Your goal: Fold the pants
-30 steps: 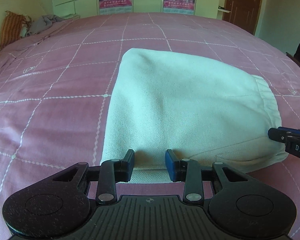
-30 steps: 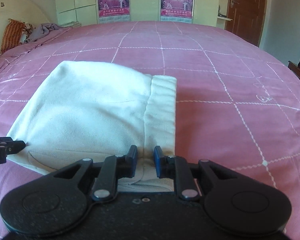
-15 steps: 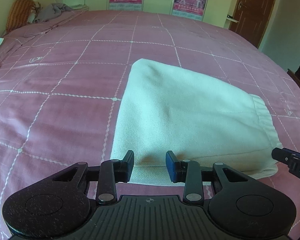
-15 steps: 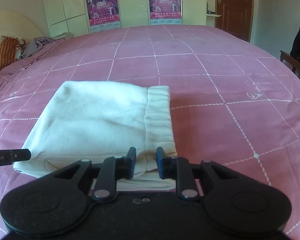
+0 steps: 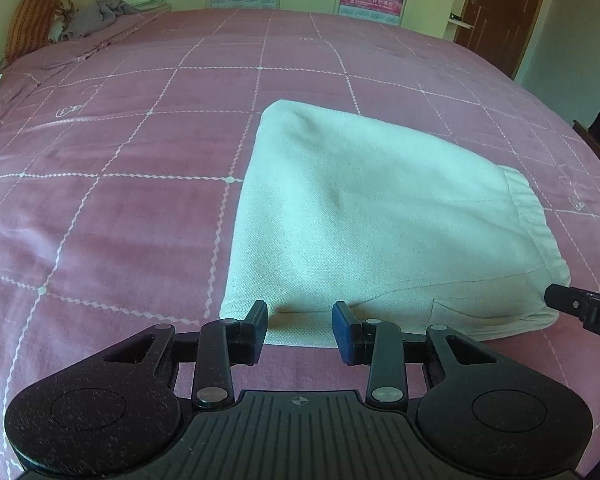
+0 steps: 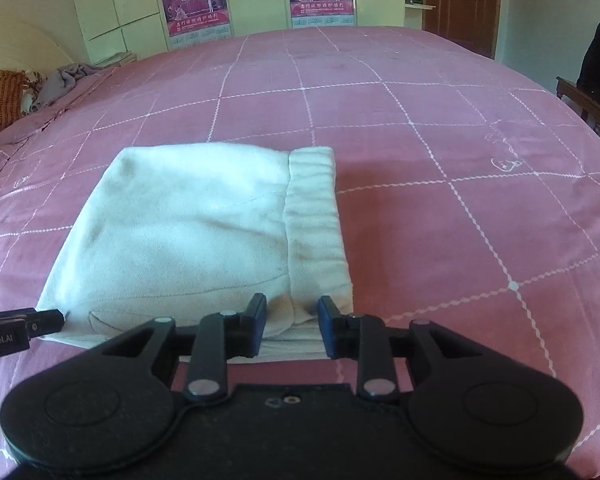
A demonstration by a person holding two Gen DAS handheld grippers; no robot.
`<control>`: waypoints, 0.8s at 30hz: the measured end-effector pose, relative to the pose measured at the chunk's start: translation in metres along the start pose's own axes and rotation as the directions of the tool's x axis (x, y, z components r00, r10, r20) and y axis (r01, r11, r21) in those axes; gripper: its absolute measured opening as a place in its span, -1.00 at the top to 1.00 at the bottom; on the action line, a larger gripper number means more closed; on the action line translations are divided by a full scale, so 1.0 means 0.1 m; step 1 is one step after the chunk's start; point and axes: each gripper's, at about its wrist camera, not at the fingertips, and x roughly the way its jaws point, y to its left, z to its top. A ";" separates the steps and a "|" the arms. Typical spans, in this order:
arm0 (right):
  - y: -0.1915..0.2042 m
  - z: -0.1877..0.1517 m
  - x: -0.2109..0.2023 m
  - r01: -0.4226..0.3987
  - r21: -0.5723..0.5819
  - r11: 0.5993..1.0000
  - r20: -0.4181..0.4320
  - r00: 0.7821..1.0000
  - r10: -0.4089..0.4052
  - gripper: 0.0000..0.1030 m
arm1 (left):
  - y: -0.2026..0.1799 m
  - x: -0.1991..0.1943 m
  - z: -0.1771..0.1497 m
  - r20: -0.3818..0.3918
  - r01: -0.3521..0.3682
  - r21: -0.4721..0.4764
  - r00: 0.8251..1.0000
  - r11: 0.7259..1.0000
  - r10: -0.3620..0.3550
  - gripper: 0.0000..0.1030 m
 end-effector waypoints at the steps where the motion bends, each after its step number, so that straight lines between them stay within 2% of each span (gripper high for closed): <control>1: -0.01 -0.01 -0.02 -0.008 0.003 1.000 0.000 1.000 0.008 0.43 | 0.01 -0.02 0.02 0.000 -0.006 -0.001 1.000 1.000 0.006 0.29; 2: -0.03 -0.02 -0.03 -0.017 0.010 1.000 0.003 1.000 0.017 0.40 | 0.02 -0.03 0.04 0.002 -0.011 -0.001 1.000 1.000 0.011 0.28; 3: -0.05 -0.03 -0.05 -0.025 0.018 1.000 0.006 1.000 0.024 0.16 | 0.03 -0.05 0.06 0.006 -0.012 -0.004 1.000 1.000 0.012 0.19; 4: -0.07 -0.02 -0.07 -0.031 0.028 0.999 0.012 0.999 0.031 -0.22 | 0.04 -0.06 0.09 0.012 -0.014 -0.008 1.000 1.000 0.014 -0.02; 6: -0.11 -0.02 -0.11 -0.044 0.039 0.998 0.040 0.998 0.043 -0.41 | 0.04 -0.07 0.15 0.029 -0.029 -0.010 0.999 1.000 0.029 -0.27; 12: -0.24 0.11 -0.08 -0.065 0.082 0.995 0.045 0.997 0.062 -0.41 | 0.02 0.03 0.33 0.023 -0.028 0.018 0.999 0.999 0.027 -0.28; 22: -0.43 0.19 0.31 -0.092 0.165 0.982 -0.054 0.993 0.102 -0.55 | 0.30 0.56 0.37 -0.084 0.039 -0.099 0.995 0.994 -0.047 -0.28; 23: -0.45 0.19 0.36 -0.102 0.174 0.979 -0.067 0.991 0.116 -0.57 | 0.34 0.60 0.37 -0.089 0.053 -0.116 0.994 0.992 -0.063 -0.29; 24: -0.48 0.19 0.41 -0.114 0.185 0.976 -0.080 0.988 0.130 -0.65 | 0.38 0.64 0.37 -0.095 0.061 -0.132 0.993 0.989 -0.074 -0.39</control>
